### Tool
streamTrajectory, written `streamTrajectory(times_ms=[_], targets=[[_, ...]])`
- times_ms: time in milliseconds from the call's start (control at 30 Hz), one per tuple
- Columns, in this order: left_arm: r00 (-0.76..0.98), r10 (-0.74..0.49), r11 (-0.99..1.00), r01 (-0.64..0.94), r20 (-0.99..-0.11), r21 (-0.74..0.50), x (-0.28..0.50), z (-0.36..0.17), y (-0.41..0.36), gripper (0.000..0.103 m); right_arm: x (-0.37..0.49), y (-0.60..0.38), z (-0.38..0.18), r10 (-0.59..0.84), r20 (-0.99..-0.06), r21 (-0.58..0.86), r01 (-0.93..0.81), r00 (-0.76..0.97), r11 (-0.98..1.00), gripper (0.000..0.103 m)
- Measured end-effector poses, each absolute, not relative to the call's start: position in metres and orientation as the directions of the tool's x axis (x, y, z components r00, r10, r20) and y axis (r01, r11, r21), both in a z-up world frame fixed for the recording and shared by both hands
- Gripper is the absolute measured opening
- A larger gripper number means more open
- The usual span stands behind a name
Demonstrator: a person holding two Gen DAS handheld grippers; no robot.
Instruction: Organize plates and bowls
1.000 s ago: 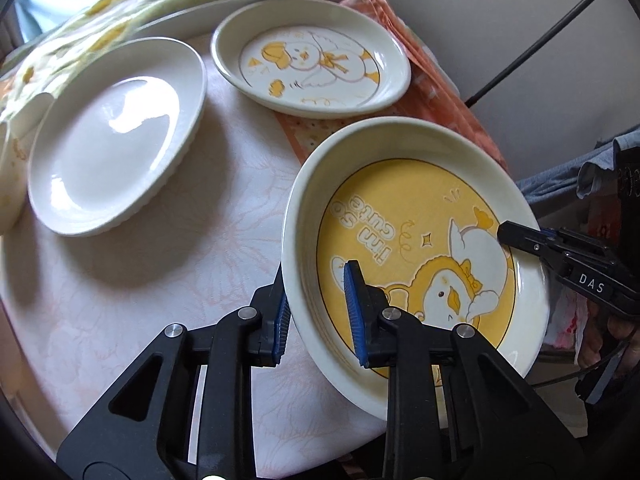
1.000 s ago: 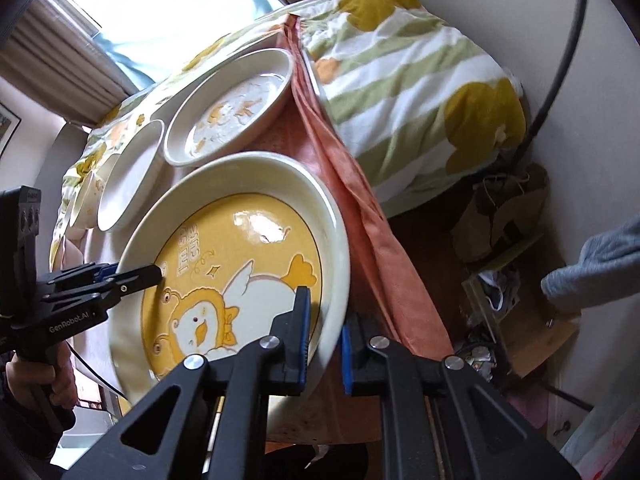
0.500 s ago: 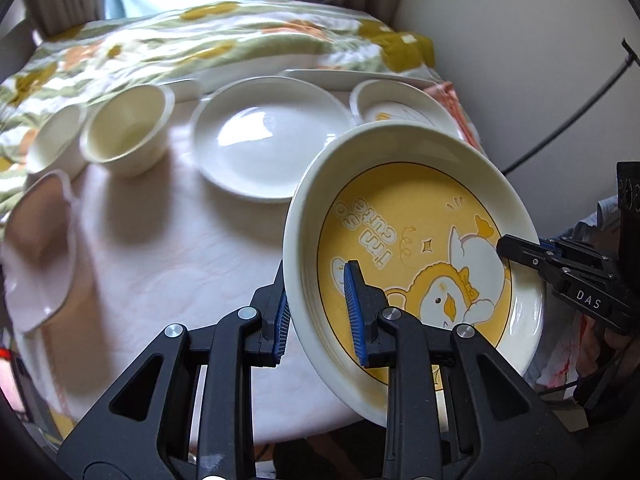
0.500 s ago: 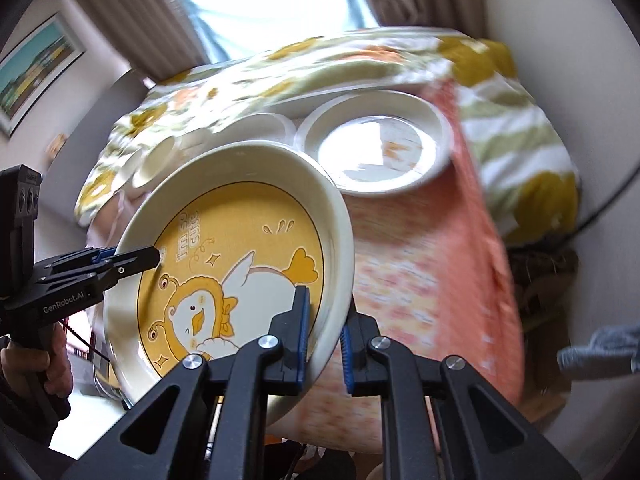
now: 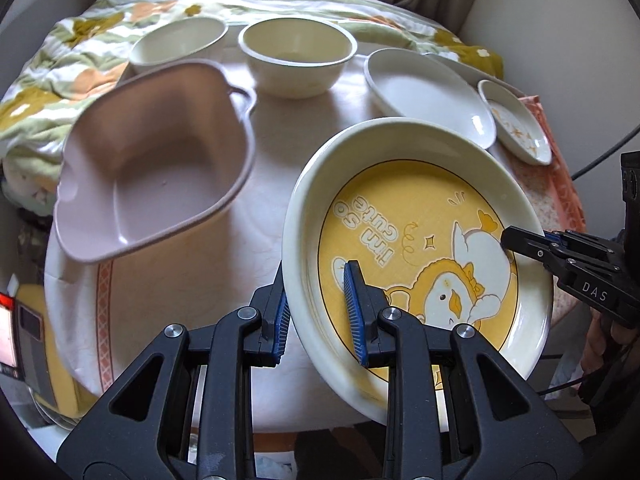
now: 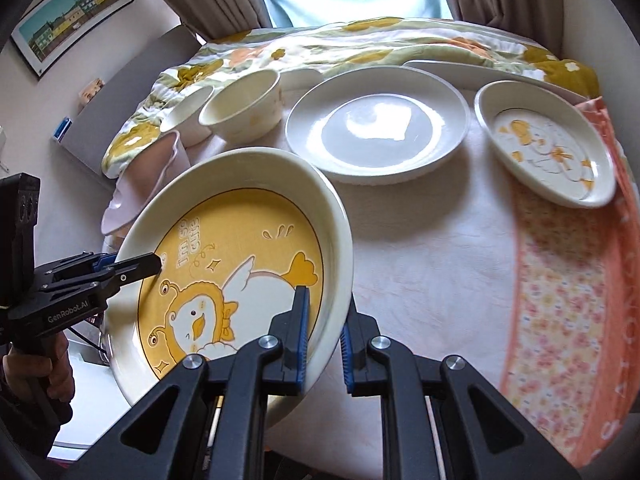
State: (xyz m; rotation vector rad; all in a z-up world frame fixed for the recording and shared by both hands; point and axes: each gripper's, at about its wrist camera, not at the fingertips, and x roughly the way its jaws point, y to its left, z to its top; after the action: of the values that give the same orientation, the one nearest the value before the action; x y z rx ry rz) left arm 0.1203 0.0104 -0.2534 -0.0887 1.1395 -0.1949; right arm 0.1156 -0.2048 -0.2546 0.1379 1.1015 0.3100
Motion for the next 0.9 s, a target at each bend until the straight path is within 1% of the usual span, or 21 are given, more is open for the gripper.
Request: streamTrajectory(times_ms=[200,367,400,633,900], targets=[[0.408,-0.201,0.979,0.105,-0.890,-0.173,0.124,-0.275,0.029,0.022,0.121,-0.187,-0.277,0.337,-0.836,0.285,-0.182,0.434,0.941,0.013],[0.386,-0.217,0.976,0.109,-0.897,-0.189,0.128,-0.288,0.036,0.022,0.118,-0.181,-0.283,0.333,-0.832,0.284,-0.174,0.444,0.943,0.013],[0.384,-0.222,0.975,0.115,-0.896,-0.192,0.127,-0.289,0.035,0.022,0.119,-0.181,-0.284,0.326,-0.837,0.283,-0.164,0.440,0.945,0.015],[0.377,-0.223,0.974,0.121,-0.899,-0.191,0.132,-0.291,0.034,0.022,0.117,-0.182,-0.288,0.304,-0.853,0.275,-0.128,0.424,0.953,0.015],[0.388,-0.177,0.983,0.111,-0.905,-0.144,0.132,-0.287,0.033,0.022,0.118,-0.182,-0.287,0.286,-0.863,0.265,-0.108,0.416,0.958,0.015]])
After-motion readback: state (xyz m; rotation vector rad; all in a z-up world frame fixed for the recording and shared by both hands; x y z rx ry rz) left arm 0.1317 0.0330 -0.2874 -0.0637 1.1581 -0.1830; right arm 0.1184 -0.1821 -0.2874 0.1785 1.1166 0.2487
